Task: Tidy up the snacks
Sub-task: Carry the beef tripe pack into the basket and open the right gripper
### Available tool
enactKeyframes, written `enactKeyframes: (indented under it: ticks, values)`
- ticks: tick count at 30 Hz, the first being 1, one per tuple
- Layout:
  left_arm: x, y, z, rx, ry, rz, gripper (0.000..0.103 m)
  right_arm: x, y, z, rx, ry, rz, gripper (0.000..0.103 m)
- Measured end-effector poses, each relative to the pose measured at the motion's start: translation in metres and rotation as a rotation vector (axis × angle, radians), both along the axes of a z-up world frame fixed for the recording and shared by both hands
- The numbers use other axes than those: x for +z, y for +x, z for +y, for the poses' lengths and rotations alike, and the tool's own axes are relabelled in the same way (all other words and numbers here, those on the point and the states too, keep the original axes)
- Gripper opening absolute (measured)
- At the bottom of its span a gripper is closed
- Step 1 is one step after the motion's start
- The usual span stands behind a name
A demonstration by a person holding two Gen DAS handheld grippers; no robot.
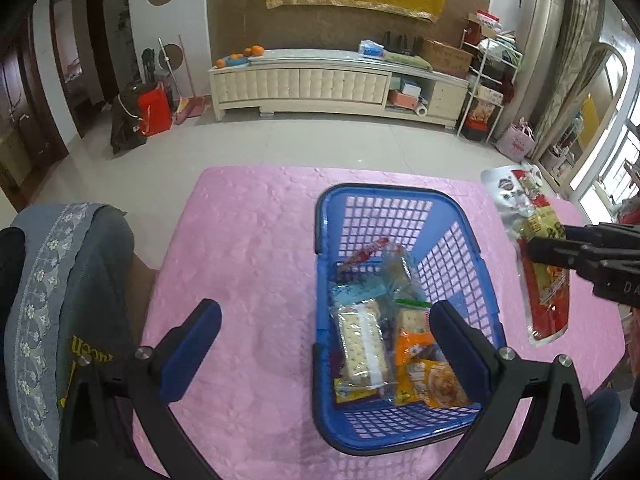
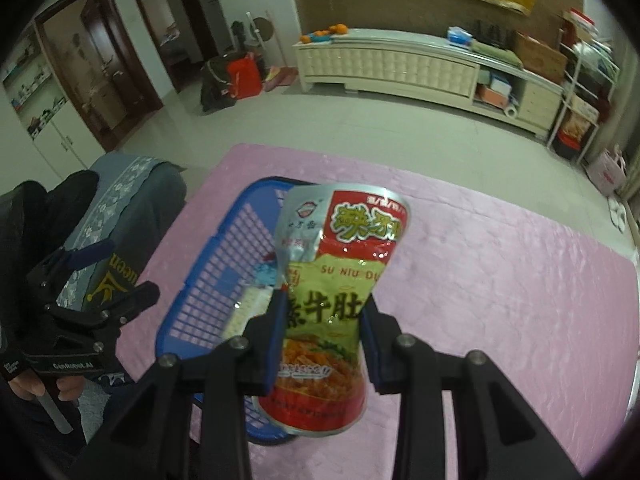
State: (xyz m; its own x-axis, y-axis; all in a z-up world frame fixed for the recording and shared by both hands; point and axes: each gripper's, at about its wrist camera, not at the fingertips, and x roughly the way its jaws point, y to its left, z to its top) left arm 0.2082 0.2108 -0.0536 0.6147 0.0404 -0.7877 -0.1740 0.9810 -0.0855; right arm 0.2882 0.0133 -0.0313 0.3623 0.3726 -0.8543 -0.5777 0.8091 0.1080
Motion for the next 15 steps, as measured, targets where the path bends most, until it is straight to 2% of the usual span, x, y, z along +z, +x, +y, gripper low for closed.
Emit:
enactKeyframes:
  ticks: [8,15]
  values:
    - [-0.016,0.005,0.024,0.023,-0.003,0.022,0.103,-0.024,0.009,0.041,0.052,-0.044,0.034,0.040]
    - [-0.031,0.017,0.038,0.028,-0.013,0.045,0.103,-0.057,0.027,0.060,0.048,-0.086,0.084,0.040]
